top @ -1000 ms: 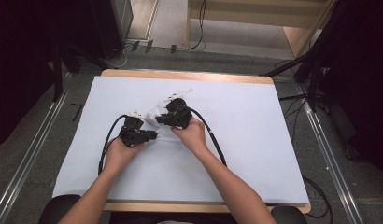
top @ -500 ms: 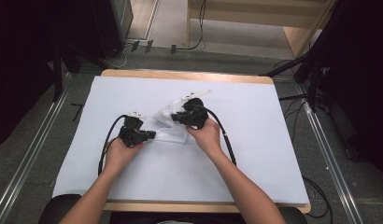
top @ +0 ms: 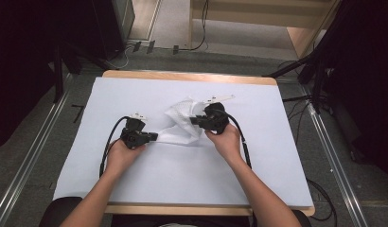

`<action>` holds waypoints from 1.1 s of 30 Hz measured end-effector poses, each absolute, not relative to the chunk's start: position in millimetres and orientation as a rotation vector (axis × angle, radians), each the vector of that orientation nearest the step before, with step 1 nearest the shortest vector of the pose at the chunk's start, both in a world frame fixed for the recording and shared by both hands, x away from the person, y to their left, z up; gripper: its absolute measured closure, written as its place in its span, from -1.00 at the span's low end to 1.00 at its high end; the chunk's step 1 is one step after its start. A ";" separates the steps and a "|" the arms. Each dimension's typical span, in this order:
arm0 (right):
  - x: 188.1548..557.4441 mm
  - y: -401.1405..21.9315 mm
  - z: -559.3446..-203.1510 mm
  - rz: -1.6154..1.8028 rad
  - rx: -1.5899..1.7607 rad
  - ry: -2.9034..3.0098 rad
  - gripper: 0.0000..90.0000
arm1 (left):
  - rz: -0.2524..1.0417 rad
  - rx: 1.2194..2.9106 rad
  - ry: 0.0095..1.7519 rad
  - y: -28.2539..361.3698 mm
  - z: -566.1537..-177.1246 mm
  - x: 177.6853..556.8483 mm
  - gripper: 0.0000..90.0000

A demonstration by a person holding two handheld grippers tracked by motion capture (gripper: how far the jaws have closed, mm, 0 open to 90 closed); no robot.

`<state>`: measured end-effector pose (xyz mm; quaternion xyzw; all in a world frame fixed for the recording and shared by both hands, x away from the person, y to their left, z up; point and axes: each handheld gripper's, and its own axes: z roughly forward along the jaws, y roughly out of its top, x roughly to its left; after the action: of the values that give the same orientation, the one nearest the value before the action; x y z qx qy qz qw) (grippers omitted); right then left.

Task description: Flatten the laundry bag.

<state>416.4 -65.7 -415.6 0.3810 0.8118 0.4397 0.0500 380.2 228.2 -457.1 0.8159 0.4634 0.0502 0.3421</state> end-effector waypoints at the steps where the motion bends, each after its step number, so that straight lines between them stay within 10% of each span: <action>1: 415.5 -68.9 -416.1 1.337 1.170 2.469 0.88 | 0.129 2.116 1.208 227.9 -457.2 380.2 1.00; 33: 382.7 -137.6 -440.7 1.264 1.380 2.436 0.82 | 0.064 2.136 1.217 230.0 -455.2 387.1 1.00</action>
<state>382.7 -137.6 -440.7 0.4489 0.7926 0.4113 0.0347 387.1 230.0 -455.2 0.8184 0.4664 0.0245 0.3347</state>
